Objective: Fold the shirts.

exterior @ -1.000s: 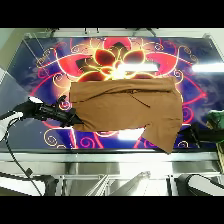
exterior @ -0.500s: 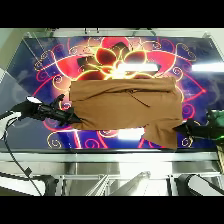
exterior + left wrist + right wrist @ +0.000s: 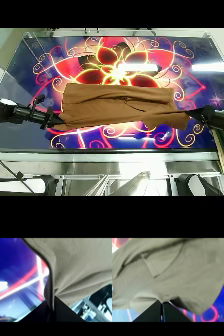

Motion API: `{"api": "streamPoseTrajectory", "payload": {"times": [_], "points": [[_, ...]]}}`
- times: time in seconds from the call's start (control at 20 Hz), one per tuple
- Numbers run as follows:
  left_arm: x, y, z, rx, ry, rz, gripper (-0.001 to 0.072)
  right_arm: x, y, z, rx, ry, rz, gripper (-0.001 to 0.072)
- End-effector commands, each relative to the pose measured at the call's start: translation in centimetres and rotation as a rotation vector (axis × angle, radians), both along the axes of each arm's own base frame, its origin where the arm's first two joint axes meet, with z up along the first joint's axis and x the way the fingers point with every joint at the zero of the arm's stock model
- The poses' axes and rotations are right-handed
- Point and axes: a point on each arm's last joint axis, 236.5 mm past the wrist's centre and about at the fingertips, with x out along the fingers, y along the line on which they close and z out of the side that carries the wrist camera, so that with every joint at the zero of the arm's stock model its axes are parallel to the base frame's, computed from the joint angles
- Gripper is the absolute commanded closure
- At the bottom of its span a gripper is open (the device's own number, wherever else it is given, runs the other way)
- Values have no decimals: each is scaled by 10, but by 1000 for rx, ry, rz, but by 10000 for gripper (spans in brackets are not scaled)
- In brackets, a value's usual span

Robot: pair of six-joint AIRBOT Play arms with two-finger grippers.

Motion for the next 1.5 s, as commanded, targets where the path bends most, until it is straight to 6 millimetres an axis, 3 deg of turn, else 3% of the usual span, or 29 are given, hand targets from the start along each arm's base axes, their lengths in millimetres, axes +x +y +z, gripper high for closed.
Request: {"api": "streamPoseTrajectory", "payload": {"times": [0.0,0.15,0.35,0.45,0.6,0.75,0.95,1.2,1.25,1.3,1.35,1.4,1.45], "points": [[-2,8,7,-7,-17,-20,682,11,-8,11,-48,-63,-40,694],[31,15,27,11,-118,-10,681,31,-10,-11,-65,-54,-34,693],[104,23,78,-11,-340,90,681,80,-9,-44,-56,-95,-73,693],[131,23,88,-37,-381,109,681,99,-12,-65,-43,-90,-96,694],[158,7,74,-52,-363,71,681,120,-14,-91,-25,-77,-82,693],[179,-13,45,-69,-332,16,682,136,-16,-104,-33,-79,-69,693],[202,-23,11,-82,-278,11,681,144,-22,-115,-62,-71,-71,693],[203,-20,-7,-114,-190,5,676,140,-19,-124,-81,-59,-31,690],[204,-20,-6,-114,-191,5,542,138,-18,-125,-86,-58,-22,682],[204,-20,-3,-117,-195,-2,430,136,-17,-126,-99,-55,-5,558],[202,-19,1,-125,-193,-18,430,133,-15,-125,-105,-56,21,378],[198,-17,9,-137,-180,-32,429,128,-13,-123,-128,-59,73,330],[196,-14,15,-145,-168,-36,430,123,-15,-118,-151,-58,114,329]]}}
